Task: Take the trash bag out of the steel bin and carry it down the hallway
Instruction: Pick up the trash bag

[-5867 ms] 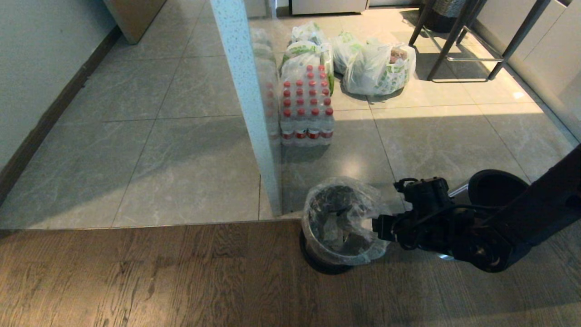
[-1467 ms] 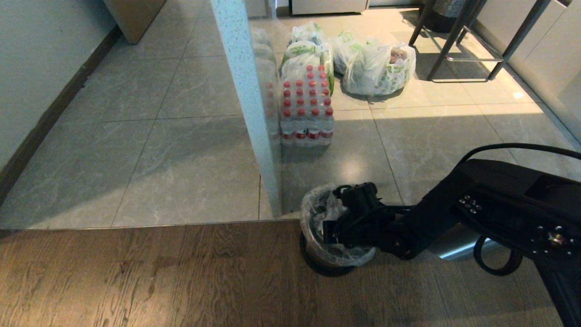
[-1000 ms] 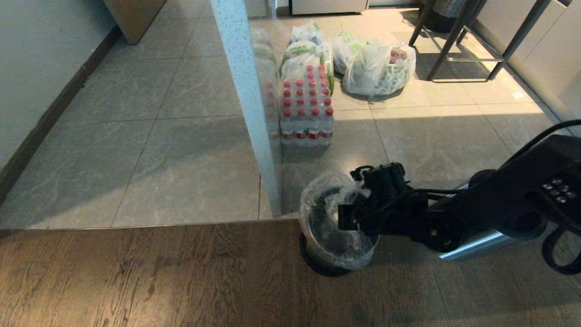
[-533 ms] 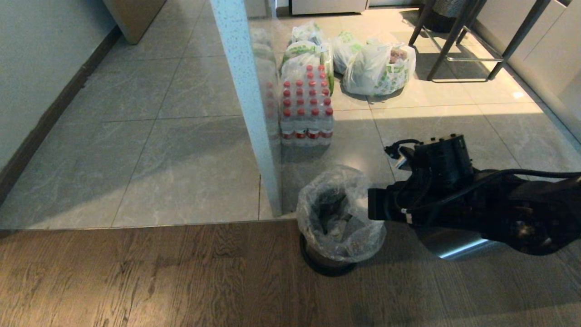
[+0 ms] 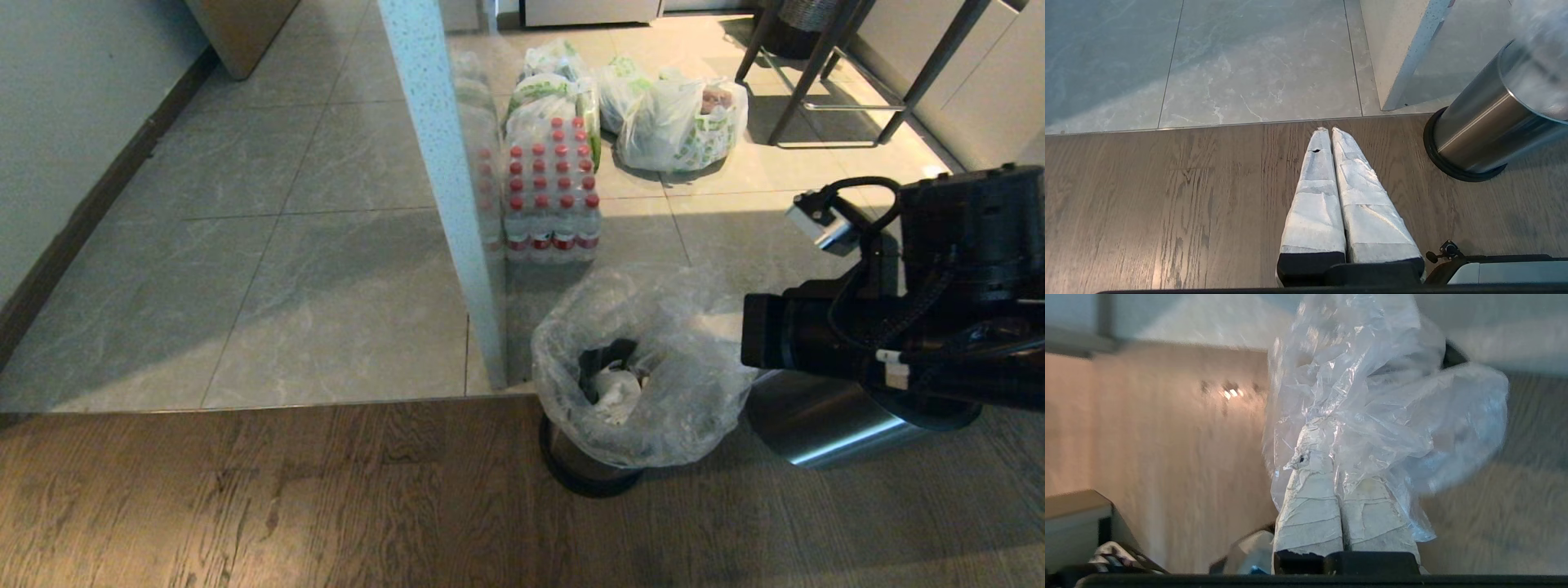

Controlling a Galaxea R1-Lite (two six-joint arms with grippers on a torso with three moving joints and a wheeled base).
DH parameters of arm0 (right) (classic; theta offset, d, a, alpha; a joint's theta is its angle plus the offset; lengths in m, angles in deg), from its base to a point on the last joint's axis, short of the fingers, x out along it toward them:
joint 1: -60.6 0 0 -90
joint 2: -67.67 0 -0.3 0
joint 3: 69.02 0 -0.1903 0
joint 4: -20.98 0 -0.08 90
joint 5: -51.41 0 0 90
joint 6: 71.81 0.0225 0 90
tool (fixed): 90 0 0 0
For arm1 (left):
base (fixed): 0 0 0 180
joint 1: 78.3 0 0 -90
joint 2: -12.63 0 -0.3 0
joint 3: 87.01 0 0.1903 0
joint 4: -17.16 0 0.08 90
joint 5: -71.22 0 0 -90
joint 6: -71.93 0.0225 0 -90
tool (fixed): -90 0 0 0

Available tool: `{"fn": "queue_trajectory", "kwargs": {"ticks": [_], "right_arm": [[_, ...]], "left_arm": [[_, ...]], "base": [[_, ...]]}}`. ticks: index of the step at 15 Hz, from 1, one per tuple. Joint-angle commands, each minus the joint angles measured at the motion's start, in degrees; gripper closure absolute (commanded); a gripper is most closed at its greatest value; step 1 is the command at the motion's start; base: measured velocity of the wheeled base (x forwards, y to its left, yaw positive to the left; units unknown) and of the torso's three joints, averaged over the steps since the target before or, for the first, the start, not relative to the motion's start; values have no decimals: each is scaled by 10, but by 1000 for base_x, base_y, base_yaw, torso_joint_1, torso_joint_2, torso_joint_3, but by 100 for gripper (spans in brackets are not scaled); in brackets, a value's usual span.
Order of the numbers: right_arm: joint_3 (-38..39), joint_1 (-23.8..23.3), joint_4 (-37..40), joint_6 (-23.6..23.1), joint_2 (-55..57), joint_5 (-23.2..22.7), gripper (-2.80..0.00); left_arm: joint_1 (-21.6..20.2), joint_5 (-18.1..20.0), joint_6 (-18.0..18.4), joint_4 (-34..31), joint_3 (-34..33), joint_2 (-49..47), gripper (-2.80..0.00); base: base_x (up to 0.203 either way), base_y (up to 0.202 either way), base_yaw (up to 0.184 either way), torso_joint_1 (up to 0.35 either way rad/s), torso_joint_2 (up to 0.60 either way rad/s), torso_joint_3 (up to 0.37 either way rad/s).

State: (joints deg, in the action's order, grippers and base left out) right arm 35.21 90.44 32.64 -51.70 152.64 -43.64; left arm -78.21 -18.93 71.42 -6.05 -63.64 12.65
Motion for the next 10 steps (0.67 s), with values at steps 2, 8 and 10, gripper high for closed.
{"fn": "queue_trajectory", "kwargs": {"ticks": [2,8,10], "right_arm": [[1,0,3,1,-61,-2,0],[-51,0,84,-7,-154,-7,0],[-62,0,113,-13,-172,-11,0]], "left_arm": [[0,0,0,0,-1,0,0],[0,0,0,0,-1,0,0],[0,0,0,0,-1,0,0]], "base": [[0,0,0,0,0,0],[0,0,0,0,0,0],[0,0,0,0,0,0]]}}
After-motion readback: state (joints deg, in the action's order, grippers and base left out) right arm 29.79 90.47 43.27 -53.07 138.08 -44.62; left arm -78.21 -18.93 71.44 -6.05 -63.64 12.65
